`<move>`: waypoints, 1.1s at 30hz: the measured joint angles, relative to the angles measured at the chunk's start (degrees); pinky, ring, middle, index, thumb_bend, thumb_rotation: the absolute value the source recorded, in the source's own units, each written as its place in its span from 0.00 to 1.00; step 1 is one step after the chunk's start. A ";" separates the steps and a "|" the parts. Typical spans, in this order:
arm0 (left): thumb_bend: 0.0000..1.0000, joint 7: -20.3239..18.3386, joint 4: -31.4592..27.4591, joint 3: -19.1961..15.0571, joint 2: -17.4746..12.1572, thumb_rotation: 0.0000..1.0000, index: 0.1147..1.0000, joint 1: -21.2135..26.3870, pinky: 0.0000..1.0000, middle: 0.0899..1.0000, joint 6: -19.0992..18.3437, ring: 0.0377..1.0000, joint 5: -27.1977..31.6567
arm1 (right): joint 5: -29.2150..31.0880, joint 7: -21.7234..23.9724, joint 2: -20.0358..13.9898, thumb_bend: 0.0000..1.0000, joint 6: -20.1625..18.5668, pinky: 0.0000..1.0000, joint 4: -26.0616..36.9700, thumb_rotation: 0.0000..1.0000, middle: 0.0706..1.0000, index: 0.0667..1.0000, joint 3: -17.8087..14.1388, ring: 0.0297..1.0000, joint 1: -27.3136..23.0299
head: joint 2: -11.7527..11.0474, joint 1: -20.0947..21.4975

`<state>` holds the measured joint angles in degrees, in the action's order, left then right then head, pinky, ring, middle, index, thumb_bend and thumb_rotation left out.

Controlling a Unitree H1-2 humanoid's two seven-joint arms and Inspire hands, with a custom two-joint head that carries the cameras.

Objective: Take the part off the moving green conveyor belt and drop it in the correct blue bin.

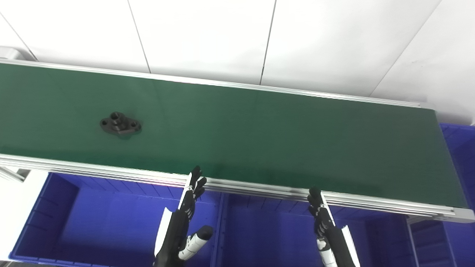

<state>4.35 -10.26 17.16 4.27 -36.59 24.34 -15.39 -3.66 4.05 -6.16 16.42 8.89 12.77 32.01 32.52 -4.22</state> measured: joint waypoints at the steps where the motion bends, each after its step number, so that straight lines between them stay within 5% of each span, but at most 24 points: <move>1: 0.78 0.06 0.20 0.00 0.00 0.92 1.00 0.09 0.88 1.00 0.02 0.94 -0.14 | 0.00 0.08 -0.08 1.00 0.14 1.00 -0.29 0.97 1.00 1.00 -0.12 1.00 -0.25 | -0.35 -0.61; 10: 0.77 1.33 1.73 0.37 -0.29 0.91 1.00 0.84 0.81 1.00 0.20 0.91 0.16 | 0.21 0.49 -0.28 1.00 0.47 1.00 -1.60 0.96 1.00 1.00 -1.03 1.00 -0.60 | -1.15 -2.11; 20: 0.76 3.17 3.56 1.38 -1.10 0.92 1.00 1.81 0.82 1.00 0.23 0.91 0.34 | 0.28 0.63 -0.23 1.00 2.90 1.00 -4.17 0.96 1.00 1.00 -1.13 1.00 -1.09 | -5.10 -1.85; 33: 0.77 4.76 4.66 2.37 -1.77 0.92 1.00 2.51 0.79 1.00 0.23 0.90 0.78 | 0.57 0.73 -0.23 1.00 3.50 1.00 -5.09 0.94 1.00 1.00 -1.14 1.00 -1.43 | -3.35 -1.06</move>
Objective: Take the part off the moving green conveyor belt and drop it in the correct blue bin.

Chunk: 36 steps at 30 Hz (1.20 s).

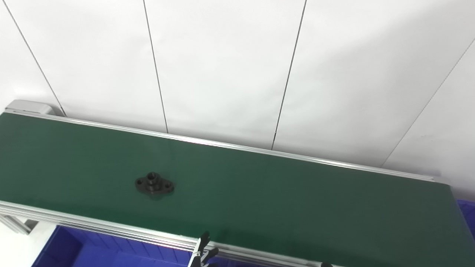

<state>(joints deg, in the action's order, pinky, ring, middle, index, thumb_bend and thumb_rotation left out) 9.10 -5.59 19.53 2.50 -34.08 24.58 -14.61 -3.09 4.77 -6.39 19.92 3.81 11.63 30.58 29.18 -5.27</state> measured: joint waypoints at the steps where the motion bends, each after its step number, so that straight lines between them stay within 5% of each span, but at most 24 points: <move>1: 0.77 0.00 0.00 0.01 0.00 0.92 1.00 0.00 0.78 1.00 0.00 0.90 -0.01 | 0.05 0.01 0.00 1.00 0.00 1.00 0.04 0.92 1.00 1.00 0.00 1.00 0.01 | 0.44 0.00; 7: 0.76 0.03 -0.34 0.02 0.00 0.92 1.00 -0.05 0.77 1.00 0.00 0.90 -0.97 | -1.33 -0.08 -0.15 1.00 0.07 1.00 1.72 0.87 1.00 1.00 -0.05 1.00 0.37 | 1.94 0.00; 20: 0.78 0.00 -4.70 0.04 0.12 0.92 1.00 -1.13 0.83 1.00 -0.18 0.92 -1.08 | -16.71 -3.36 0.53 0.97 3.52 1.00 14.16 0.80 1.00 1.00 -0.16 1.00 0.22 | 6.85 1.58; 25: 0.78 -0.05 -5.34 0.05 0.16 0.91 1.00 -1.23 0.83 1.00 -0.71 0.93 -1.23 | -18.49 -3.20 1.90 0.94 2.41 1.00 16.66 0.80 1.00 1.00 -0.11 1.00 -3.47 | 7.48 1.67; 31: 0.79 -0.14 -5.98 0.10 0.20 0.90 1.00 -1.31 0.83 1.00 -2.14 0.92 -1.57 | -20.19 -1.55 2.41 0.98 -3.28 1.00 18.70 0.84 1.00 1.00 -0.40 1.00 -9.83 | 8.53 1.50; 36: 0.80 -0.18 -6.58 0.19 0.21 0.88 1.00 -1.49 0.86 1.00 -2.32 0.93 -1.88 | -25.11 -0.62 1.99 0.96 -5.31 0.96 18.79 0.78 1.00 1.00 -0.71 0.99 -15.79 | 9.23 1.32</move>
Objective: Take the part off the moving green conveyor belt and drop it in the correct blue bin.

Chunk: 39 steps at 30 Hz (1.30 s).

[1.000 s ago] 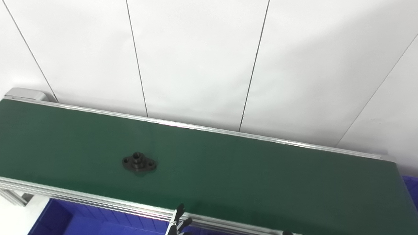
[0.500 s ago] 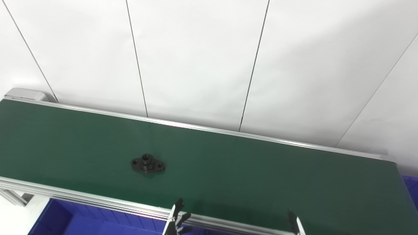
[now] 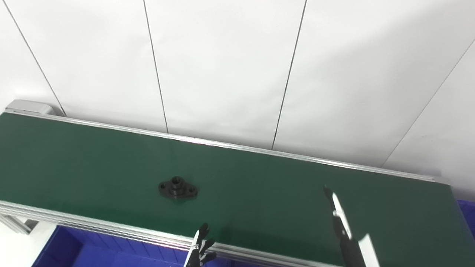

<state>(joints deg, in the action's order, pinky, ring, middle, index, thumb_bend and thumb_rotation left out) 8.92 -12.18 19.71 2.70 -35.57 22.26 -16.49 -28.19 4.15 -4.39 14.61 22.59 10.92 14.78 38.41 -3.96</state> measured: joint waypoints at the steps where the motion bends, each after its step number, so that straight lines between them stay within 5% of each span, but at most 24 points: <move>1: 0.80 -0.01 -0.29 0.03 0.00 0.88 1.00 -0.06 0.86 1.00 -0.01 0.93 0.02 | -0.59 0.27 -0.14 0.96 -0.49 0.95 0.00 0.77 1.00 1.00 -0.03 0.99 -1.09 | 0.26 -0.09; 6: 0.80 -0.02 -0.98 0.10 0.02 0.88 1.00 -0.38 0.86 1.00 -0.02 0.94 0.12 | -4.59 1.76 -0.19 0.97 -4.21 0.87 0.00 0.73 0.95 0.98 -0.07 0.93 -5.08 | 0.79 0.35; 8: 0.81 -0.05 -1.01 0.13 0.02 0.87 1.00 -0.44 0.87 1.00 -0.06 0.94 0.16 | -6.93 2.94 -0.23 0.96 -6.37 0.94 -0.04 0.70 0.93 0.97 0.08 0.92 -6.87 | 0.88 0.44; 18: 0.81 -0.55 -1.38 0.20 0.03 0.87 1.00 -0.76 0.88 1.00 -0.24 0.95 0.69 | -15.19 11.13 -0.22 0.98 -18.48 0.95 -0.68 0.52 0.87 0.91 2.70 0.87 -18.08 | 1.05 0.53; 26: 0.80 -0.85 -1.58 0.22 0.08 0.87 1.00 -0.89 0.87 1.00 -0.40 0.94 0.69 | -18.61 13.24 -0.01 0.95 -22.65 0.83 -6.96 0.43 0.83 0.87 5.39 0.81 -23.88 | 1.05 0.44; 39: 0.80 -0.86 -1.59 0.21 0.12 0.87 1.00 -0.91 0.89 1.00 -0.42 0.94 0.68 | -24.93 12.76 2.80 0.94 -25.38 0.79 -20.00 0.38 0.83 0.86 12.94 0.81 -31.06 | 1.41 0.62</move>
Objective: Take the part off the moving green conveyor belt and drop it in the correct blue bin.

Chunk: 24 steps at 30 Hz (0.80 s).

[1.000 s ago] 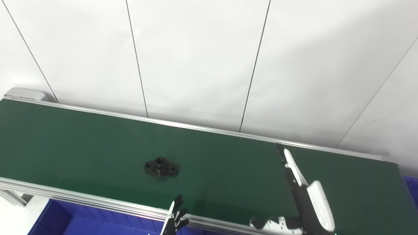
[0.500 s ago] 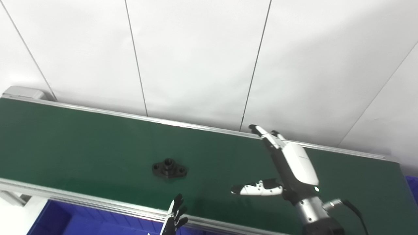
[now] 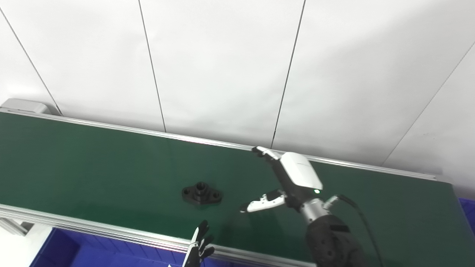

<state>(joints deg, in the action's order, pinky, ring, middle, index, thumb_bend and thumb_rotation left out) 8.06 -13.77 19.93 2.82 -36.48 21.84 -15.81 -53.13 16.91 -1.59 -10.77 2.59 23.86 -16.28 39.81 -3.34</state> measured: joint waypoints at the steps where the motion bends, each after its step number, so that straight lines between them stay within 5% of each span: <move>1: 0.80 0.00 0.00 0.00 0.00 0.87 1.00 0.00 0.90 1.00 0.00 0.95 0.00 | -0.20 -0.05 0.24 0.95 -0.01 0.77 -0.80 0.38 0.83 0.85 0.55 0.80 -0.33 | 0.00 0.00; 24: 0.80 -0.01 -0.87 0.06 0.11 0.87 1.00 -0.30 0.87 1.00 -0.24 0.94 -1.44 | -6.00 -11.27 4.76 0.90 -0.58 0.45 -19.73 0.30 0.70 0.75 7.43 0.58 -4.71 | 1.14 -2.37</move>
<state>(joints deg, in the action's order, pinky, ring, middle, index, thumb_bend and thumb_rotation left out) 8.05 -14.64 19.99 2.93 -36.78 21.59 -17.25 -59.13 5.64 3.17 -11.35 -17.14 31.28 -20.99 40.96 -5.71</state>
